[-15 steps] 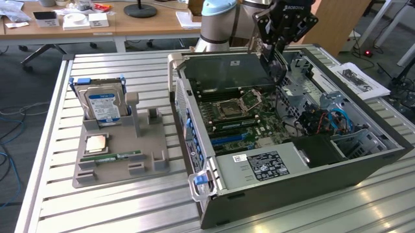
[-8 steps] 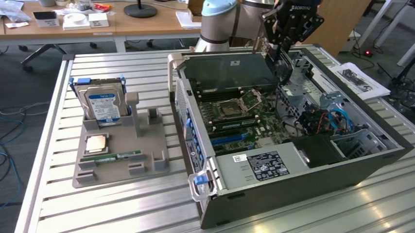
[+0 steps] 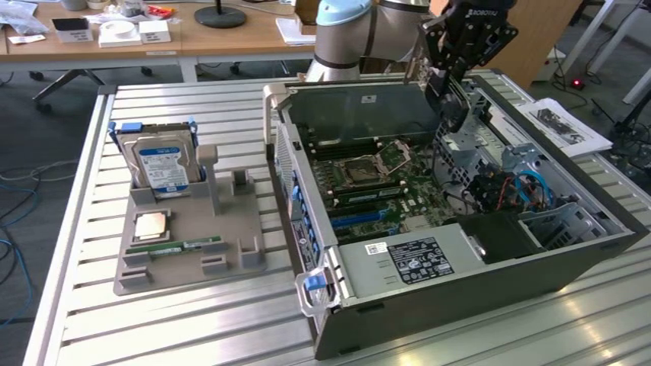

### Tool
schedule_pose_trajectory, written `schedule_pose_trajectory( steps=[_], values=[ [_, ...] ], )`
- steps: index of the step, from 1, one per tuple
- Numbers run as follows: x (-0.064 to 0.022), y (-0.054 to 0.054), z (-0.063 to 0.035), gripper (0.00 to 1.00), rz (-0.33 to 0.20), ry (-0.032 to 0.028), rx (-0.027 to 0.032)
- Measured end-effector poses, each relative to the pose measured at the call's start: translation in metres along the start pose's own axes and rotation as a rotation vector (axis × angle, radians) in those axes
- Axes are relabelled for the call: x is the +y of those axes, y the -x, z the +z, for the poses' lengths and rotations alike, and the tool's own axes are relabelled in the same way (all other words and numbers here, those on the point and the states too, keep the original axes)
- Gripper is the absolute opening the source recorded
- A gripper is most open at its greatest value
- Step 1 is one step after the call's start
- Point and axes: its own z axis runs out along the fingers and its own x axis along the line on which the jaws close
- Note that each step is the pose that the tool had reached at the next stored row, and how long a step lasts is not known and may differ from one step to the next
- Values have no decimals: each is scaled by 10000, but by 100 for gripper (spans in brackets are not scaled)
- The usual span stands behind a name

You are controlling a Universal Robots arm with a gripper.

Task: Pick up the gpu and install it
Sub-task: 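Pick up the gpu and move the gpu toward the slot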

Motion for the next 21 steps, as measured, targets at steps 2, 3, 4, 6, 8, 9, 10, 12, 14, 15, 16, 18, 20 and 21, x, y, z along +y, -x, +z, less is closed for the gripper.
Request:
schedule_pose_trajectory(
  steps=[2,3,4,6,8,9,10,12,14,15,16,18,20,21],
  values=[
    [1,11,1,27,0,0,0],
    [1,11,0,27,0,0,0],
    [1,11,1,27,1,0,0],
    [1,11,0,27,0,-1,-1],
    [1,11,1,27,0,0,-1],
    [1,21,1,27,-2,0,-1],
    [2,38,3,27,-2,0,0],
    [5,81,5,27,-1,-1,1],
    [7,125,8,27,1,0,3],
    [8,147,9,27,0,-1,4],
    [9,171,11,27,0,0,5],
    [11,214,15,27,-1,1,7],
    [13,255,18,27,1,0,9],
    [15,273,20,27,1,0,11]
  ],
)
